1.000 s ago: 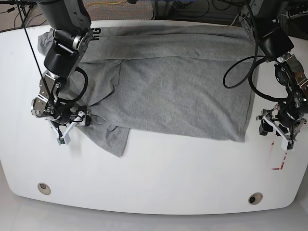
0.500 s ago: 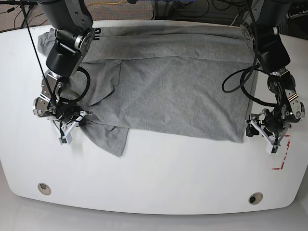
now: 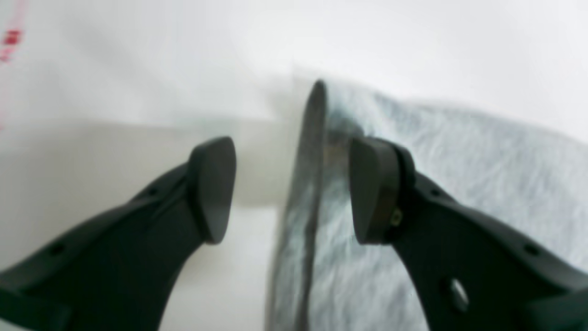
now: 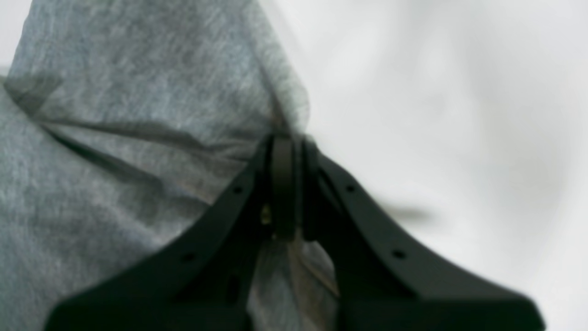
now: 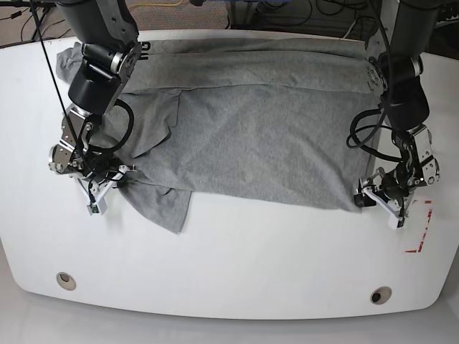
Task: Fold the T-shirt properly
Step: 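Grasp the shirt hem corners with both grippers, then fold the hem up over the shirt toward the collar with both grippers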
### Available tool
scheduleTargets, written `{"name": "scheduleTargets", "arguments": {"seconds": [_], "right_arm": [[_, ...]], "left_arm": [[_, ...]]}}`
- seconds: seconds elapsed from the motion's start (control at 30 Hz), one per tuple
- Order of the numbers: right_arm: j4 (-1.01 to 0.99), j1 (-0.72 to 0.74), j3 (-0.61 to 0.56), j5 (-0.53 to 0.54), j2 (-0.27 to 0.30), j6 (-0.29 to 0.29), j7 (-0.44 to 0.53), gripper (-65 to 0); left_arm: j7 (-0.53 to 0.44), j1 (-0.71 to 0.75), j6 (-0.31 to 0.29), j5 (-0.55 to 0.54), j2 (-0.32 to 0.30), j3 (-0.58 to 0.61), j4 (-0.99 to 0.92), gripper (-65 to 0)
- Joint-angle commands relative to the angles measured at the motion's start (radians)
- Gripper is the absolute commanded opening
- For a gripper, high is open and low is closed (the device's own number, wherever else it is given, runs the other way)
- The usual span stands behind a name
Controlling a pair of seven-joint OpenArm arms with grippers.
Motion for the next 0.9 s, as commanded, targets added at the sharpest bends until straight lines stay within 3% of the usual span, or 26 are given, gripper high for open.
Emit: {"name": "scheduleTargets", "arguments": {"seconds": [0.0, 0.23, 0.5, 0.57, 0.87], "right_arm": [[0.018, 0.026, -0.001, 0.008, 0.010, 0.001, 0.007, -62.5], [0.018, 0.027, -0.001, 0.008, 0.010, 0.001, 0.006, -62.6], [0.061, 0.027, -0.004, 0.003, 0.009, 0.001, 0.001, -62.8], [0.070, 0.027, -0.022, 0.005, 0.009, 0.001, 0.000, -62.8], [0.159, 0.017, -0.133, 0.002, 0.009, 0.001, -0.004, -62.9]], "left_arm": [[-0.008, -0.035, -0.003, -0.005, -0.012, 0.000, -0.008, -27.8], [-0.010, -0.037, -0.003, -0.009, 0.013, 0.057, -0.011, -29.9], [-0.011, -0.035, -0.003, -0.008, 0.045, 0.123, -0.010, -57.9], [-0.011, -0.035, -0.003, -0.005, 0.054, 0.124, -0.005, -61.2], [-0.020, -0.037, -0.003, -0.011, 0.050, 0.124, 0.007, -65.0]]}}
